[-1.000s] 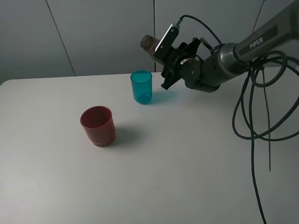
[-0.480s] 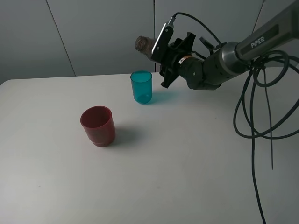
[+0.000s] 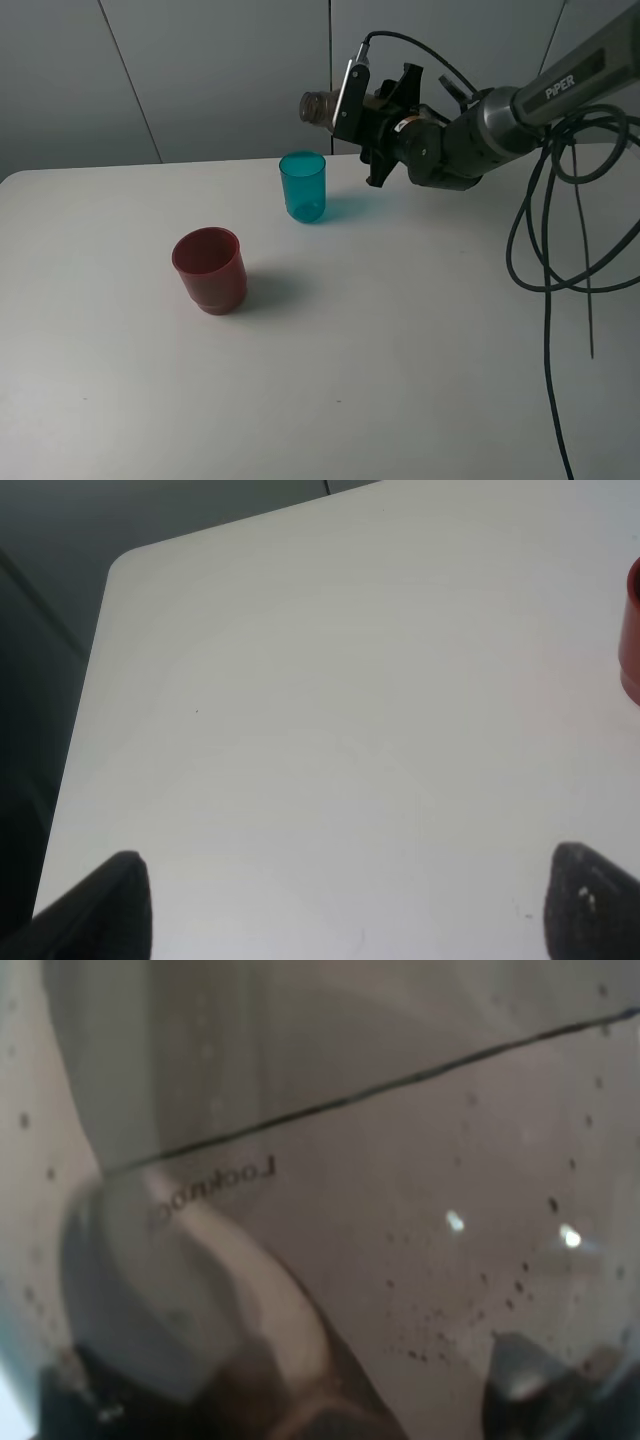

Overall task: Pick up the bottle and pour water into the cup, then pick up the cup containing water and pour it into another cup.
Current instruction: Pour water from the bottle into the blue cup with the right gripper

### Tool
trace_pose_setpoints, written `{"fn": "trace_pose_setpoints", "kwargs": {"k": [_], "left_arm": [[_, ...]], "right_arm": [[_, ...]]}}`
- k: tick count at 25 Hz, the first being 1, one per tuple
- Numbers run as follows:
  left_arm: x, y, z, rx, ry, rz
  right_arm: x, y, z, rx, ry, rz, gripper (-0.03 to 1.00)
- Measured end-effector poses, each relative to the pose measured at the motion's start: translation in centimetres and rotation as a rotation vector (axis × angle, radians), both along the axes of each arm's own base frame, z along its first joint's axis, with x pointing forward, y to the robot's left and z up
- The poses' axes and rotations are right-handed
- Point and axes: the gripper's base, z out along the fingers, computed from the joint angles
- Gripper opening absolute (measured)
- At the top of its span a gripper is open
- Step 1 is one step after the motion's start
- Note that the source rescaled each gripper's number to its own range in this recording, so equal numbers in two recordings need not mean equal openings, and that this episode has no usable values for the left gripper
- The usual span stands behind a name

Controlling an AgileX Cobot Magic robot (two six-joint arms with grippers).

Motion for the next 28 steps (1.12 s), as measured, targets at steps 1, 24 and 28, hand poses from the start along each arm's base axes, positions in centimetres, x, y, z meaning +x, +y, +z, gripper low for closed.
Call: {"fn": "trace_pose_setpoints", "kwargs": {"k": [1, 24, 28], "left_arm": [[0.00, 0.00, 0.00, 0.000, 0.000, 0.000], [0.00, 0.00, 0.00, -0.003, 0.000, 0.002], [0.00, 0.00, 0.00, -0.002, 0.000, 0.001]], "right_arm": [[0.01, -0.07, -0.02, -0.010, 0.000, -0.005, 0.05], [0.18, -0.32, 0.38, -0.270, -0.097, 0.044, 0.05], [0.18, -0.32, 0.38, -0.298, -0.102, 0.052, 0.05]]}}
